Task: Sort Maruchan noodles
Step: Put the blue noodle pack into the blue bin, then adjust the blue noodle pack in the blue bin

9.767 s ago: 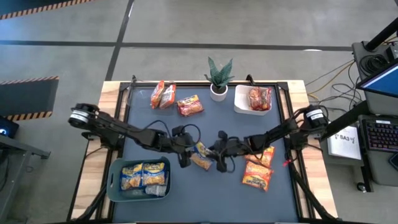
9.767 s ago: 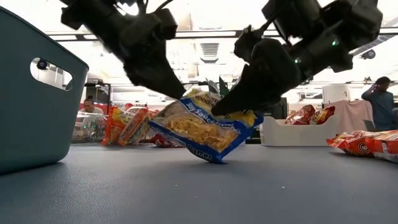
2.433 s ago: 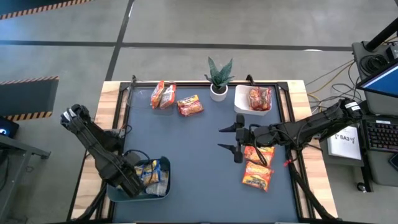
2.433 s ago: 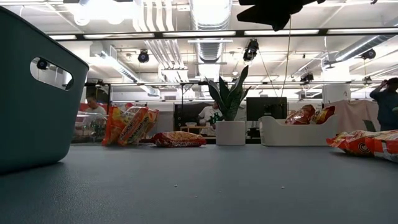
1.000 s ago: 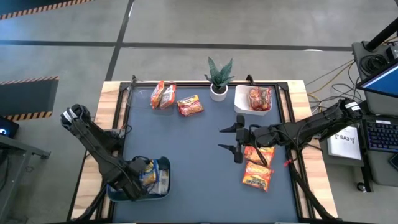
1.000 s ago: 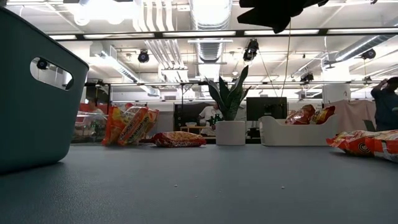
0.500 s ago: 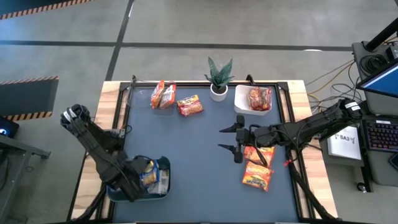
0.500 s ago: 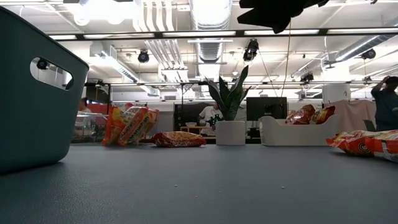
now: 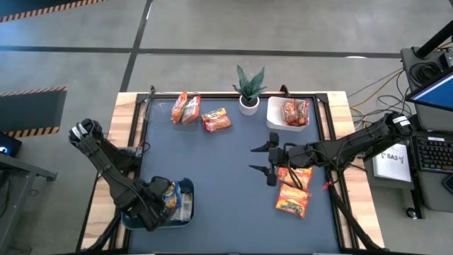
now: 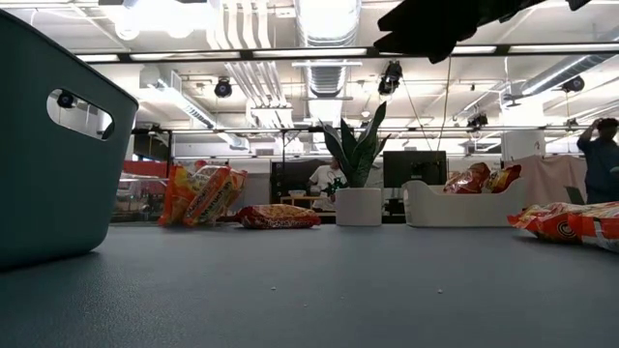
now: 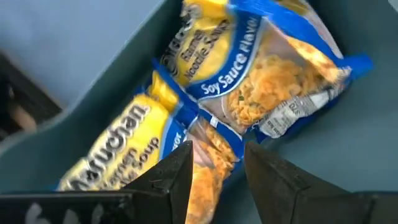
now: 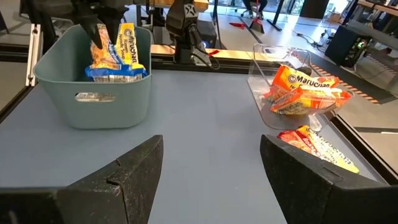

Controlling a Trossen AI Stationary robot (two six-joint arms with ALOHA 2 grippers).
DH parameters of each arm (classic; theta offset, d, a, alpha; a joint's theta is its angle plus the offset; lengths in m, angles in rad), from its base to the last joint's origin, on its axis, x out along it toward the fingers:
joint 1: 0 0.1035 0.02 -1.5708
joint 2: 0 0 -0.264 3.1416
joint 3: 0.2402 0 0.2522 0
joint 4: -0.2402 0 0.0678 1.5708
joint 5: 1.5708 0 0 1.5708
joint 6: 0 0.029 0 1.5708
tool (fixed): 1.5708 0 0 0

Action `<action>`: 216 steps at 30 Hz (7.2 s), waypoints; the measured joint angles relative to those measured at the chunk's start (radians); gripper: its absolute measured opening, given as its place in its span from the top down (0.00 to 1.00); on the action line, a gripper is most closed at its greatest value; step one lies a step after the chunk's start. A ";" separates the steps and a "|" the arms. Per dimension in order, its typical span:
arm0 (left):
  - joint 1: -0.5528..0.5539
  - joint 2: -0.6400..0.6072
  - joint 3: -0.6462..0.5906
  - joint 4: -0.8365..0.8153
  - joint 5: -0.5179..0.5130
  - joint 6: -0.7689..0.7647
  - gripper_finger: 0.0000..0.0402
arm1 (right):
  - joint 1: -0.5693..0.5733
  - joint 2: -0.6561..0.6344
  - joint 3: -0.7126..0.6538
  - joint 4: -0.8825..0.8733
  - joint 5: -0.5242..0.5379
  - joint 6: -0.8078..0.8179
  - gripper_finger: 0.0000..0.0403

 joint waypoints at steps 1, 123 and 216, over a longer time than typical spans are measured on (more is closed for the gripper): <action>0.005 0.003 0.000 0.000 0.018 -0.042 0.69 | 0.000 0.000 -0.002 0.000 0.000 -0.001 0.36; 0.034 -0.108 0.098 -0.239 -0.087 0.176 1.00 | -0.031 -0.001 0.045 0.143 -0.008 -0.020 0.44; 0.011 -0.081 -0.073 -0.146 0.073 0.055 0.63 | -0.109 0.000 0.042 0.111 0.000 0.038 0.44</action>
